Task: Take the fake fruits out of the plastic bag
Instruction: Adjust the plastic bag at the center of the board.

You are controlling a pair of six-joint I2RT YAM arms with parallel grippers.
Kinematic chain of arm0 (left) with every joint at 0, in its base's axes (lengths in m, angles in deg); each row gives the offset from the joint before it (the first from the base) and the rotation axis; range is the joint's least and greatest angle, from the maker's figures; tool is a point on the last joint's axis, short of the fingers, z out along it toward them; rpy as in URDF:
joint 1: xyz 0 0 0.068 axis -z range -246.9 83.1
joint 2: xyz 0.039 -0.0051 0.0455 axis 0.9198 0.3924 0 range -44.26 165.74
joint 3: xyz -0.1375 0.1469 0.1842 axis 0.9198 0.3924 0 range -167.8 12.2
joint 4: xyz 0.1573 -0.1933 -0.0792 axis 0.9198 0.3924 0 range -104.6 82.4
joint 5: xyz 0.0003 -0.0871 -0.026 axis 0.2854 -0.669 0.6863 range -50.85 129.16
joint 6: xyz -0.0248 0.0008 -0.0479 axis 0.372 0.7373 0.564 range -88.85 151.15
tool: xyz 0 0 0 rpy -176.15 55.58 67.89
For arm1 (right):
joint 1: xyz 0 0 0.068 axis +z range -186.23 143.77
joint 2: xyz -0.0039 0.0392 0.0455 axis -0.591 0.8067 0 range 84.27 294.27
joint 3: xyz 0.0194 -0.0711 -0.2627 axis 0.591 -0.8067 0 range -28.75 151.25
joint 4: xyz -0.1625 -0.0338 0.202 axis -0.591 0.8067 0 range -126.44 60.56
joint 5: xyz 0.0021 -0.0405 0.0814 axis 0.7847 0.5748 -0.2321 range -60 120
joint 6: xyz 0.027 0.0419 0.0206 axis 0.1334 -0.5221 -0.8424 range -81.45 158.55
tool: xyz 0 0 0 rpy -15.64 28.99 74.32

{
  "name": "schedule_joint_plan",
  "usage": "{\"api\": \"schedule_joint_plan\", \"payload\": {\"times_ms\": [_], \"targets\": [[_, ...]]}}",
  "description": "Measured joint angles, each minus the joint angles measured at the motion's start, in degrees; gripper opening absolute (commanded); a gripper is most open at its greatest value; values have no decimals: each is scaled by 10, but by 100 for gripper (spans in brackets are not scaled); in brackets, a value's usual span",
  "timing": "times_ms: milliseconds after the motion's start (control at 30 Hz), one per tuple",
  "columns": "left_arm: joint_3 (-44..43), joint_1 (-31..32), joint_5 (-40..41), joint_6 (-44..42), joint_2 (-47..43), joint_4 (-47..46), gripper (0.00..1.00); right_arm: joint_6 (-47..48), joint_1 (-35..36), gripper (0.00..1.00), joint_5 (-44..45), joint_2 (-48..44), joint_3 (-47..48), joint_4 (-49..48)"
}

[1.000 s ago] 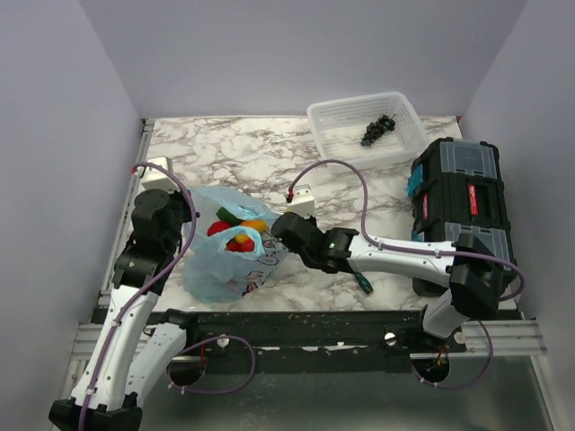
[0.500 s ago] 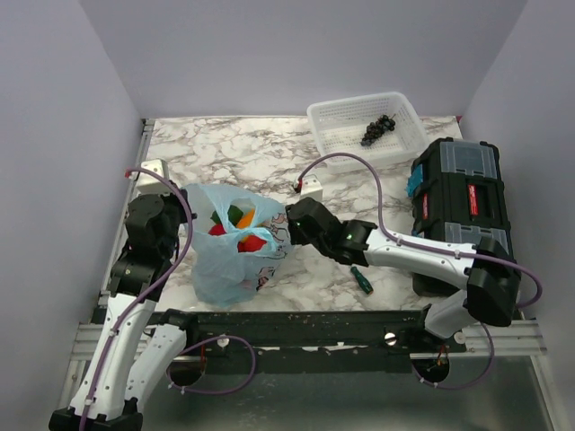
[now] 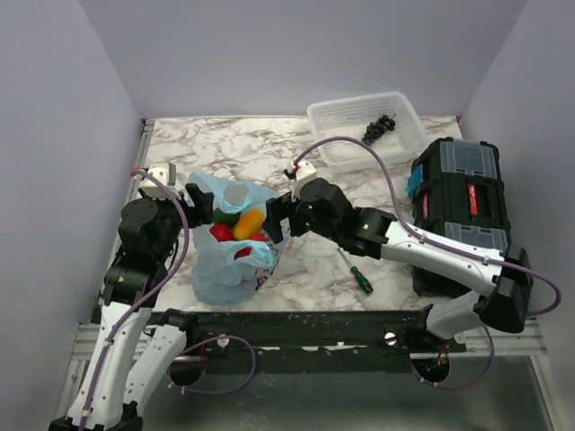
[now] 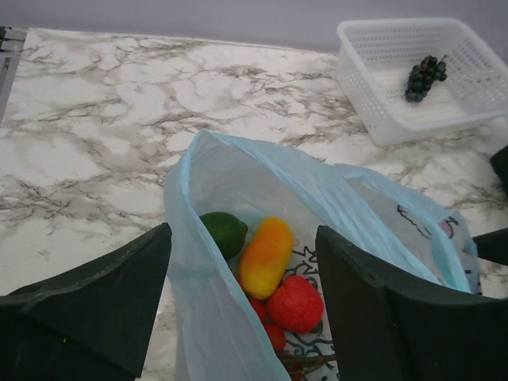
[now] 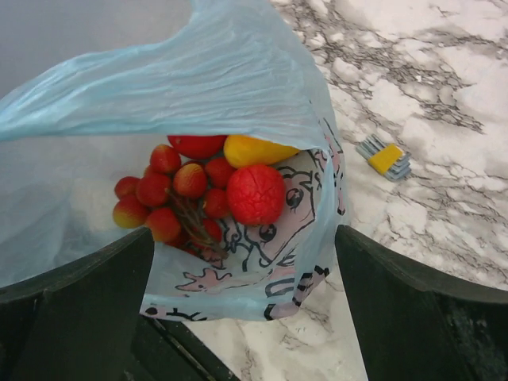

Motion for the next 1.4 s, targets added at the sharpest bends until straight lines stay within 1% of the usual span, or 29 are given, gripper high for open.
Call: {"api": "schedule_joint_plan", "payload": {"times_ms": [133,267,300,400,600,667,733,833,900,933,1067,1100,1167,1233,1400], "targets": [[-36,0,-38,4,-24,36,83,12,1,100,-46,-31,-1,1],[-70,0,-98,16,-56,53,85,22,2,100,-104,-61,-14,-16],[-77,0,-128,24,-59,54,86,24,2,100,-118,-66,-17,-23],[-80,0,-197,41,-52,54,87,25,10,100,-158,-72,-26,-49],[-71,0,-287,83,-9,54,88,19,34,97,-236,-75,-61,-110],[-68,0,-299,99,1,51,87,15,38,95,-255,-78,-79,-130],[-61,0,-308,115,8,46,82,9,41,92,-269,-79,-91,-144],[-54,0,-328,138,26,35,77,5,48,87,-283,-79,-99,-160],[-54,0,-335,147,39,27,70,3,57,86,-288,-78,-100,-171],[-54,0,-338,151,45,22,69,3,64,85,-289,-76,-100,-177],[-54,0,-346,157,69,16,82,10,101,81,-284,-59,-100,-187],[-54,0,-347,156,70,17,83,11,109,78,-280,-52,-100,-187],[-54,0,-346,154,68,26,84,16,121,73,-275,-41,-100,-187],[-55,0,-346,147,57,39,84,22,129,70,-270,-33,-100,-187],[-82,0,-334,123,23,105,84,30,131,69,-260,-31,-112,-190]]}}
